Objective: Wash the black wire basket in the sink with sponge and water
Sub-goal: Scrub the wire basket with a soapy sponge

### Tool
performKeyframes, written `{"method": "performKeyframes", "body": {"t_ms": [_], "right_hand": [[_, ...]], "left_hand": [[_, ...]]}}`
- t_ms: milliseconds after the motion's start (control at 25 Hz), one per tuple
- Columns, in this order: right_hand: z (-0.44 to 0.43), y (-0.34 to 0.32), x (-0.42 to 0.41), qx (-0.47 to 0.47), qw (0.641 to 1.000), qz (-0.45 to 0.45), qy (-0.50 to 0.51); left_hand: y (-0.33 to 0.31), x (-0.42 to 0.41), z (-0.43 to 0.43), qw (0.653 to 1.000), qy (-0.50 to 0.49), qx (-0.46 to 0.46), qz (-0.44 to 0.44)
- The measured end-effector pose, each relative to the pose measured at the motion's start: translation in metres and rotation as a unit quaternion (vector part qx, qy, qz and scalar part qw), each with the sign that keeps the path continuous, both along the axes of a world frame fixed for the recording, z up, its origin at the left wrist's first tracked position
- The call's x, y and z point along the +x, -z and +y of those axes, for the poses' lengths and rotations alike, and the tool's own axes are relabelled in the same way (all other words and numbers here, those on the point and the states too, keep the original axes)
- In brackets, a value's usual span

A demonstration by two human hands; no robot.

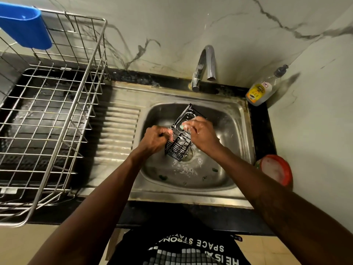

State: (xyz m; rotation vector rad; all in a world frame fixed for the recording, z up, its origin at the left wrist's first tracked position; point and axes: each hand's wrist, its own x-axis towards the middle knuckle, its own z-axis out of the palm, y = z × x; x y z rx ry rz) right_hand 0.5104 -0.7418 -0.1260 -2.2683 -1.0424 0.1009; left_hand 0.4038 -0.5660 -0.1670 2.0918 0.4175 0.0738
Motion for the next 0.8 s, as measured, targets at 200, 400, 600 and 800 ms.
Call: {"method": "performKeyframes", "body": {"t_ms": [200,400,600,800], "right_hand": [[-0.01,-0.029,0.063,-0.207,0.97,-0.027,-0.125],[0.016,-0.051,0.063,-0.302,0.919,-0.127,-0.218],[0.009,-0.021,0.042,-0.192,0.87,-0.237,-0.387],[-0.009,-0.028,0.069,-0.273,0.935,-0.172,-0.146]], "left_hand": [[-0.002,0.001,-0.009,0.999,0.041,0.026,0.02],[-0.004,0.005,-0.003,0.999,0.038,0.035,0.003],[-0.004,0.002,-0.002,0.999,0.034,0.035,0.0],[-0.003,0.001,-0.007,1.0,0.011,0.025,-0.005]]}}
